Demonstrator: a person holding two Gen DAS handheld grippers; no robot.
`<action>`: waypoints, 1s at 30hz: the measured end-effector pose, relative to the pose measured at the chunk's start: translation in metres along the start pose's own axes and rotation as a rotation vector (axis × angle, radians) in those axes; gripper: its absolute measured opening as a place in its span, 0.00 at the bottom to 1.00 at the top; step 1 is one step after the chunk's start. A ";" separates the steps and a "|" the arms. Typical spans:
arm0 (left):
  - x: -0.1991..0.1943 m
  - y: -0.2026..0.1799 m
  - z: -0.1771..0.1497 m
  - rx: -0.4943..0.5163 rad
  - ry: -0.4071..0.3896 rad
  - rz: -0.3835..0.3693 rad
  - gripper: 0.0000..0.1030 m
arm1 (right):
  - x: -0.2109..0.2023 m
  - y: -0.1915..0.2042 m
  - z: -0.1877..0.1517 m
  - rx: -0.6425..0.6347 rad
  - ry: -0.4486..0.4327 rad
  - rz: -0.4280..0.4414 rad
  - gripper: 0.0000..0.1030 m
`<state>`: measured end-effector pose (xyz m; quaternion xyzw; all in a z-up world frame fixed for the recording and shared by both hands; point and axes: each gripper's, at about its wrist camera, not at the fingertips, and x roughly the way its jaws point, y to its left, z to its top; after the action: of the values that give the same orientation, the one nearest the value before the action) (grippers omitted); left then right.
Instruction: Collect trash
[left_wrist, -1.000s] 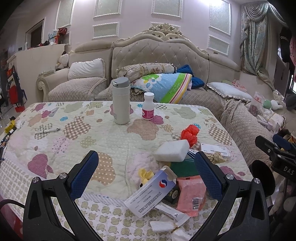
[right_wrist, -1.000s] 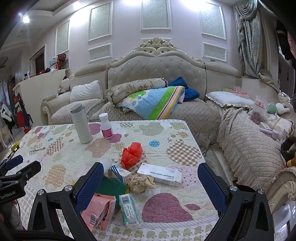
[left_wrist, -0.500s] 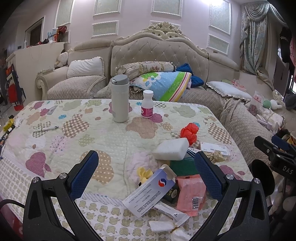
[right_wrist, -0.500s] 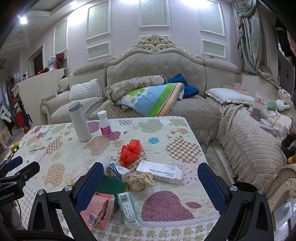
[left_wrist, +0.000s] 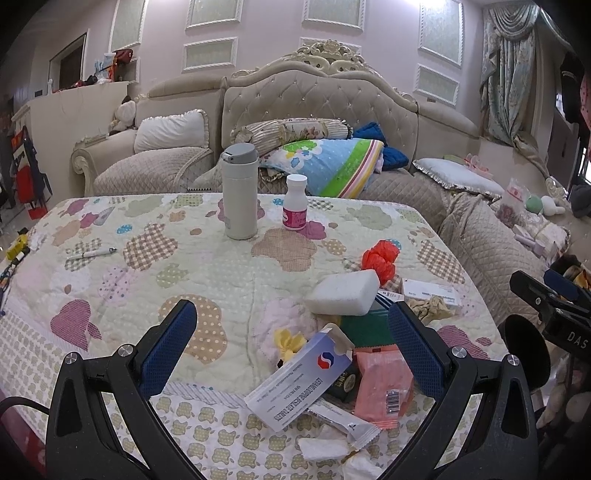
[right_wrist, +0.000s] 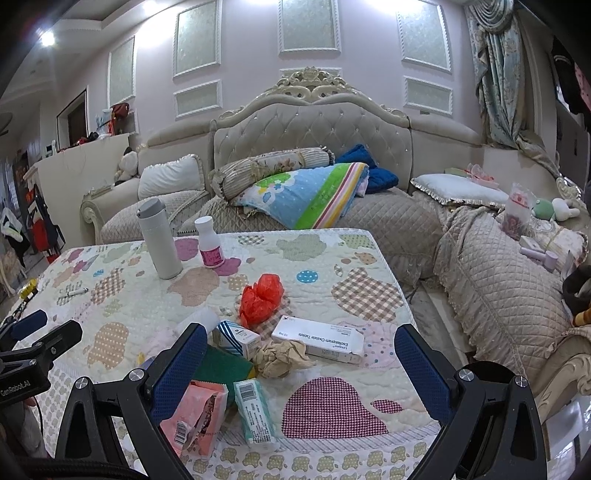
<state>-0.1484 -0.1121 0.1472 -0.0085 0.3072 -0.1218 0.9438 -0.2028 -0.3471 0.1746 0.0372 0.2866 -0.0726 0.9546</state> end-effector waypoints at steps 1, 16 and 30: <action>0.000 0.000 0.000 -0.002 0.000 -0.001 1.00 | 0.000 0.000 0.000 0.002 0.000 0.001 0.98; 0.001 0.002 0.000 -0.004 0.002 0.001 1.00 | -0.002 -0.003 -0.002 0.014 0.001 0.018 0.98; 0.002 0.006 0.000 -0.012 0.011 -0.001 1.00 | 0.001 -0.004 -0.005 -0.005 0.024 0.007 0.98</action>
<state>-0.1456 -0.1070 0.1454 -0.0135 0.3131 -0.1207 0.9419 -0.2055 -0.3503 0.1700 0.0368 0.2980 -0.0680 0.9514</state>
